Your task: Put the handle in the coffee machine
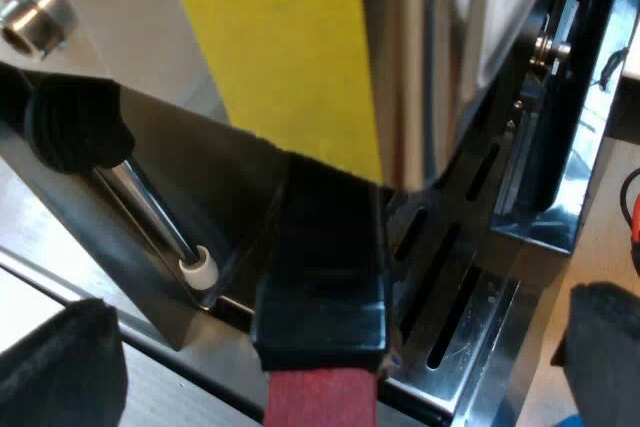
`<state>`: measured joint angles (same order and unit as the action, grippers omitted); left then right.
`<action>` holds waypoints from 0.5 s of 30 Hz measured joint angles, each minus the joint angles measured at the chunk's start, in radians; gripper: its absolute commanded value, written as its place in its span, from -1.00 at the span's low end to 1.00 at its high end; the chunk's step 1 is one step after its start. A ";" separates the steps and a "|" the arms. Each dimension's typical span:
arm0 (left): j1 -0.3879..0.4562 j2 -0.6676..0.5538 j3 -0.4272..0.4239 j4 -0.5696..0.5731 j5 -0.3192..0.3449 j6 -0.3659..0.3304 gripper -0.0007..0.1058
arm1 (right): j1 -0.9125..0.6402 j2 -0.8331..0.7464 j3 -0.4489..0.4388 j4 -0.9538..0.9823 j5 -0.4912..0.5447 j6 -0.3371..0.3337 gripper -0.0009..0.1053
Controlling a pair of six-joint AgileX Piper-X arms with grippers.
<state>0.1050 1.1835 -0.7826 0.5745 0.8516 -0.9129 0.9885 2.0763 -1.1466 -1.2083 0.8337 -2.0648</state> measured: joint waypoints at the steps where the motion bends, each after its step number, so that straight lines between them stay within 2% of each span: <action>1: 0.000 0.000 0.000 0.000 0.000 0.000 0.70 | 0.000 0.000 0.000 0.000 -0.001 0.000 -0.43; 11: 0.002 -0.015 0.000 0.056 0.000 0.000 0.70 | 0.000 0.000 0.000 0.000 -0.001 0.000 -0.43; 15: 0.028 -0.044 0.000 0.056 0.010 0.000 0.70 | 0.000 0.000 0.000 0.000 -0.001 0.004 -0.43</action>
<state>0.1329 1.1398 -0.7826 0.6307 0.8611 -0.9129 0.9885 2.0763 -1.1466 -1.2083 0.8327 -2.0604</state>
